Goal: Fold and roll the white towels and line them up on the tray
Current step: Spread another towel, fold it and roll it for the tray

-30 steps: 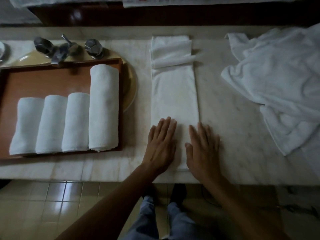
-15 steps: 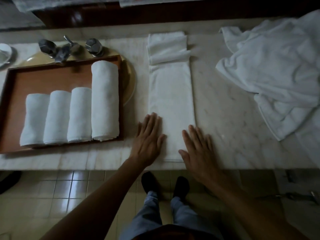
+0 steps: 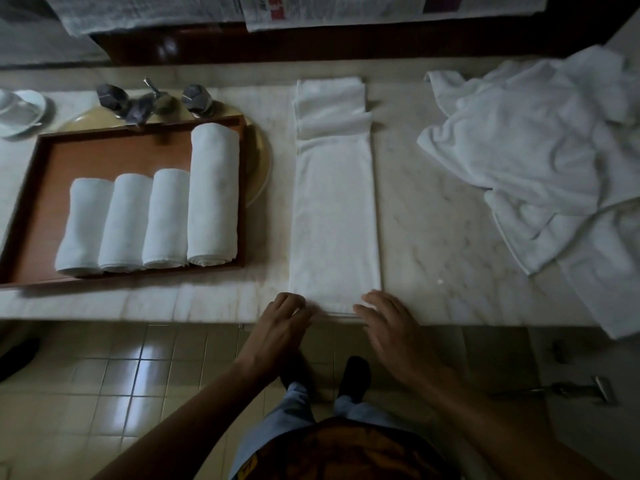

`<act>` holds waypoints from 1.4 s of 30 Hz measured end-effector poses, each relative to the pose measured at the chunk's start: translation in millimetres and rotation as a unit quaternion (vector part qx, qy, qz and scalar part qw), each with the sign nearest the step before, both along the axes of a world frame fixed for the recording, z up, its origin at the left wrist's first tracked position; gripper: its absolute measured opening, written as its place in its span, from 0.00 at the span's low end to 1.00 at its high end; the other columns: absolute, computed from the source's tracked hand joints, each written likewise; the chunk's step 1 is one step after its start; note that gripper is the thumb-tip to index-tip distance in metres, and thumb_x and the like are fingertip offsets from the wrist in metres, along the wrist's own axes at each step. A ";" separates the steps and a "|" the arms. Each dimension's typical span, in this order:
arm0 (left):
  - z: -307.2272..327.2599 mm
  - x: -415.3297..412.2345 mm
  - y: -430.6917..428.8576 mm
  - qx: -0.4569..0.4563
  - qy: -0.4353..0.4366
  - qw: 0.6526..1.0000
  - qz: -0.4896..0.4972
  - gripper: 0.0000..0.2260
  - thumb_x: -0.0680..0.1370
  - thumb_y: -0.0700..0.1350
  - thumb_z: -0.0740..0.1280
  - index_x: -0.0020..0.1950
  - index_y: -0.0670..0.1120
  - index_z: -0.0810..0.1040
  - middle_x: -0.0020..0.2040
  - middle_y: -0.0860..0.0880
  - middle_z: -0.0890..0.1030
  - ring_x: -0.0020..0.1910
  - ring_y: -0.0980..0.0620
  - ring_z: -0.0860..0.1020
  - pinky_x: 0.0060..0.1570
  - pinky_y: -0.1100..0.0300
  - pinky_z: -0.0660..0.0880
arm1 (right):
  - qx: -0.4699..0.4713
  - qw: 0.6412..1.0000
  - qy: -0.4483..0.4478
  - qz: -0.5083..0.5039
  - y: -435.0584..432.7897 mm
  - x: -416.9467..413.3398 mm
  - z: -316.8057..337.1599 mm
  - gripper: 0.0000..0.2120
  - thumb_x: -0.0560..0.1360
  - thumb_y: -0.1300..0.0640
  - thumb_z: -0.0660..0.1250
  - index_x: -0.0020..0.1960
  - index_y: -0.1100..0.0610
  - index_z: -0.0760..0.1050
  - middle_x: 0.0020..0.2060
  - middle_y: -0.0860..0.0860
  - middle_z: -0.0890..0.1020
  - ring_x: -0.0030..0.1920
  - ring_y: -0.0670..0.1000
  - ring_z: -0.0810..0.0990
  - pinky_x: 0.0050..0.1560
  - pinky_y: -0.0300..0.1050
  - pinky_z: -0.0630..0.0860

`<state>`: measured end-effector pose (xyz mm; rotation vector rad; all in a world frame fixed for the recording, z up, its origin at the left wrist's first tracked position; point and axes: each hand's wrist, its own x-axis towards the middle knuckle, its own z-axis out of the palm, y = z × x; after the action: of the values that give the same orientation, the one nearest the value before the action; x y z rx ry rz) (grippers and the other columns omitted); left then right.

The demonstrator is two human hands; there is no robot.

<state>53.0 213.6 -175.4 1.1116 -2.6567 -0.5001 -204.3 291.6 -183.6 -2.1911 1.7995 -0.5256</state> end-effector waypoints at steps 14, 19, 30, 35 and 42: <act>21.0 -0.4 -23.7 0.027 -0.035 0.999 -0.009 0.11 0.75 0.33 0.72 0.53 0.46 0.84 0.46 0.50 0.83 0.41 0.49 0.78 0.40 0.57 0.73 | 0.057 0.995 -0.070 -0.040 -22.4 -21.7 21.7 0.05 0.78 0.53 0.70 0.53 0.50 0.83 0.48 0.44 0.85 0.49 0.52 0.80 0.48 0.52 0.75; 36.4 -4.5 -38.4 0.147 0.024 0.985 0.092 0.05 0.79 0.40 0.71 0.49 0.50 0.83 0.44 0.55 0.83 0.42 0.58 0.80 0.42 0.58 0.78 | 0.174 0.970 -0.111 -0.132 -36.0 -23.0 38.2 0.04 0.77 0.48 0.73 0.51 0.45 0.81 0.41 0.38 0.79 0.48 0.44 0.80 0.58 0.50 0.77; 43.8 -16.7 -62.7 0.204 0.008 0.967 0.152 0.03 0.77 0.42 0.76 0.48 0.46 0.84 0.43 0.51 0.81 0.38 0.59 0.77 0.36 0.65 0.70 | 0.174 0.970 -0.056 -0.160 -57.3 -11.9 40.7 0.07 0.73 0.49 0.75 0.48 0.45 0.79 0.42 0.41 0.77 0.49 0.48 0.76 0.53 0.49 0.75; 32.3 -24.0 -41.9 0.080 -0.050 0.994 0.052 0.08 0.76 0.31 0.71 0.48 0.44 0.82 0.46 0.48 0.77 0.40 0.50 0.75 0.35 0.58 0.74 | 0.124 0.989 -0.015 -0.082 -51.5 1.5 37.2 0.09 0.76 0.65 0.71 0.50 0.51 0.79 0.48 0.47 0.75 0.50 0.49 0.73 0.43 0.46 0.75; 18.8 -15.7 -26.7 0.027 -0.076 0.997 0.009 0.10 0.70 0.32 0.68 0.48 0.43 0.80 0.45 0.47 0.76 0.41 0.48 0.71 0.37 0.53 0.74 | 0.092 0.995 0.037 -0.034 -39.0 10.1 25.7 0.15 0.69 0.71 0.67 0.50 0.54 0.77 0.48 0.49 0.74 0.48 0.52 0.73 0.38 0.50 0.77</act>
<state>37.3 186.9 -156.7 1.2337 -2.7744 -0.5072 -194.3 252.6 -158.0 -2.0564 1.8839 -0.2838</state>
